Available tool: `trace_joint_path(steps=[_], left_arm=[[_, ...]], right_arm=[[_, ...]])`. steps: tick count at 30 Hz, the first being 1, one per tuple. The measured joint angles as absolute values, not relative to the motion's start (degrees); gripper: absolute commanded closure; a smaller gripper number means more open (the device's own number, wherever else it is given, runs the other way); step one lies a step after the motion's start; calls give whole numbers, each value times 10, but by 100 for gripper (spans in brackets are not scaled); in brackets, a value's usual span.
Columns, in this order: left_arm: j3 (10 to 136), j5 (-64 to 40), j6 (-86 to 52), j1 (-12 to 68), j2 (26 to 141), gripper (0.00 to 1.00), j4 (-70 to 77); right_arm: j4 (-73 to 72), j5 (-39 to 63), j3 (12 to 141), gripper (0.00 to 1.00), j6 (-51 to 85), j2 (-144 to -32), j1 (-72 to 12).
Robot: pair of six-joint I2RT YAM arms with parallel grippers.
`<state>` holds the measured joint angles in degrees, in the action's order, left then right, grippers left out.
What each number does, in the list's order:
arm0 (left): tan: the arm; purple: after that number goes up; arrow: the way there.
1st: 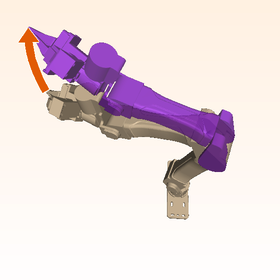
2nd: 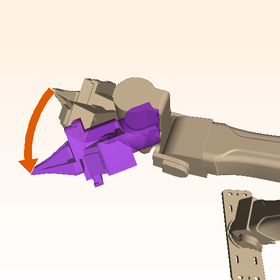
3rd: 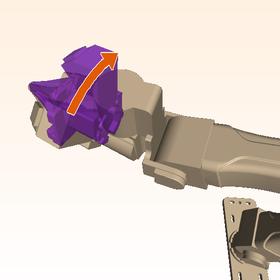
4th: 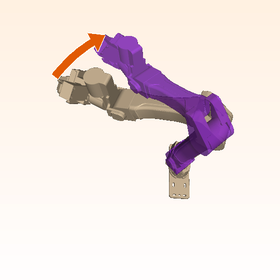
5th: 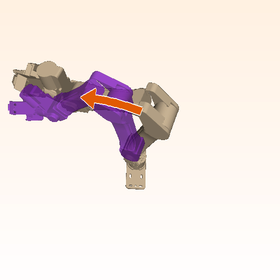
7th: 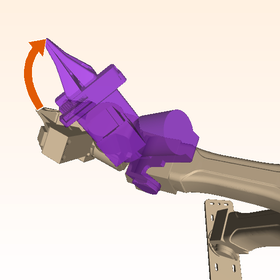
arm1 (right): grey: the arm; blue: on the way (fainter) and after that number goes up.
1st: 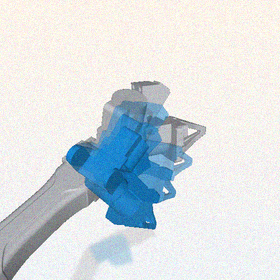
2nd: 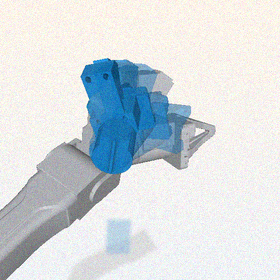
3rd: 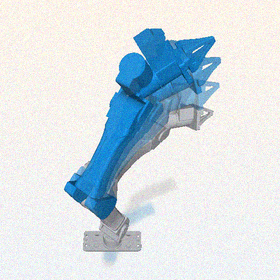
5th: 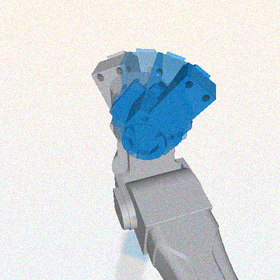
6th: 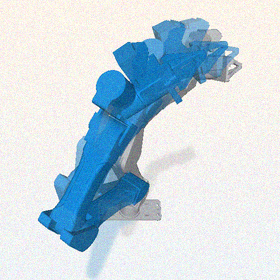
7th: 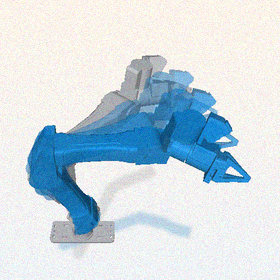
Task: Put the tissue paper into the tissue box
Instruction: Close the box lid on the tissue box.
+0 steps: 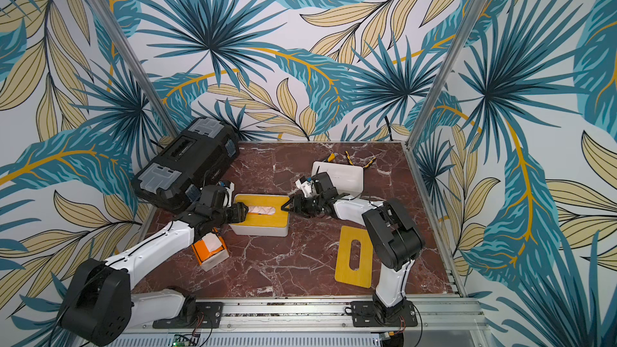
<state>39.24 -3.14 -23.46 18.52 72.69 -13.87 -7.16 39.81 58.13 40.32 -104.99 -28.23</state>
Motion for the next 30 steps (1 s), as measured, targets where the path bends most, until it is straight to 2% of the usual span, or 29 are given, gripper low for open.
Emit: trace_joint_path(steps=[16, 28, 30], left_arm=[[372, -22, -257, 181, 725, 37, -93], [358, -55, -257, 182, 716, 38, -71], [357, -76, -249, 185, 716, 38, -69]], right_arm=[[25, 83, 667, 49, 371, -1039, -382], [86, 6, 688, 48, 335, -1023, -399], [112, -1, 680, 43, 325, -1005, -399]])
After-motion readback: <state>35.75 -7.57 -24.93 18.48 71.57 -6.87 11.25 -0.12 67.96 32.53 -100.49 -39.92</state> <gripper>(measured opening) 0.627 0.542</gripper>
